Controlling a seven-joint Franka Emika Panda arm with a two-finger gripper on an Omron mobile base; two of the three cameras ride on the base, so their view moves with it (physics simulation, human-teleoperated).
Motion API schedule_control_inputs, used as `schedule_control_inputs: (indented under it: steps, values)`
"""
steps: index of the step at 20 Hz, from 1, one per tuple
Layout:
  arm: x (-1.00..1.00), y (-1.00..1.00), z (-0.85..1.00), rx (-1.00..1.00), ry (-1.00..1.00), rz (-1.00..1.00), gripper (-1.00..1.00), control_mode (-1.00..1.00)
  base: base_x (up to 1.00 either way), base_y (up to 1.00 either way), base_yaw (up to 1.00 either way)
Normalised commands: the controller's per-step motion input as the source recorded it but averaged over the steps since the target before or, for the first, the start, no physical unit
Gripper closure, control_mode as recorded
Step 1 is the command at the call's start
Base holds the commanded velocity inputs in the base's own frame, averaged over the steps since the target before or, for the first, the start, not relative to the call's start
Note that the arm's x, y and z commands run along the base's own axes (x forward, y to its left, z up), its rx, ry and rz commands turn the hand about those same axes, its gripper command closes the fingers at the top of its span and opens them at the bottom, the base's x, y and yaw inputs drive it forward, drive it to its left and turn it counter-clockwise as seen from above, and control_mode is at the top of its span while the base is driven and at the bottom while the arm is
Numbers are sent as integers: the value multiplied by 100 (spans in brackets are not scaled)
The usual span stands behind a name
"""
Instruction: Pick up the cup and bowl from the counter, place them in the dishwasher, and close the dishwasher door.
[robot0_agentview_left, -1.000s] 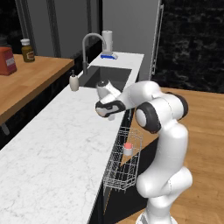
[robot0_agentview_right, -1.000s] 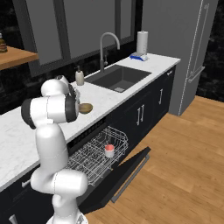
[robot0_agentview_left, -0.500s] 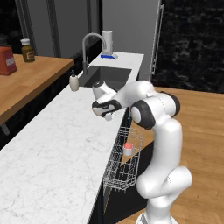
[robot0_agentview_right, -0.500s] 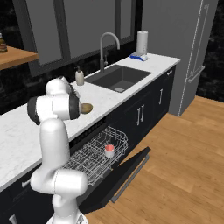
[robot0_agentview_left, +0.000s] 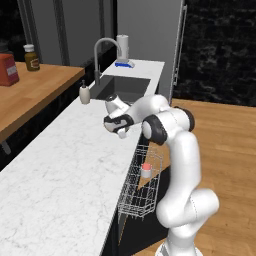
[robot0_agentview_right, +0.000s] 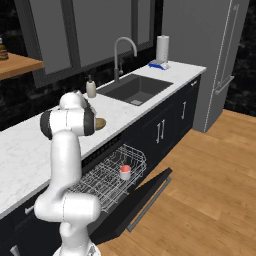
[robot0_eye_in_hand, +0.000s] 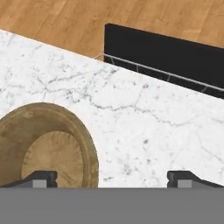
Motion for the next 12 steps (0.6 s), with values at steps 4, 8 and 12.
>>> schedule_control_inputs:
  steps: [4,8,12]
  values:
    - [31,25,-33,0,0,-15,-100,-100,0,0,0]
    - [24,30,-33,0,0,-14,-100,-100,0,0,0]
    - [6,30,-32,0,0,-14,-100,-100,0,0,0]
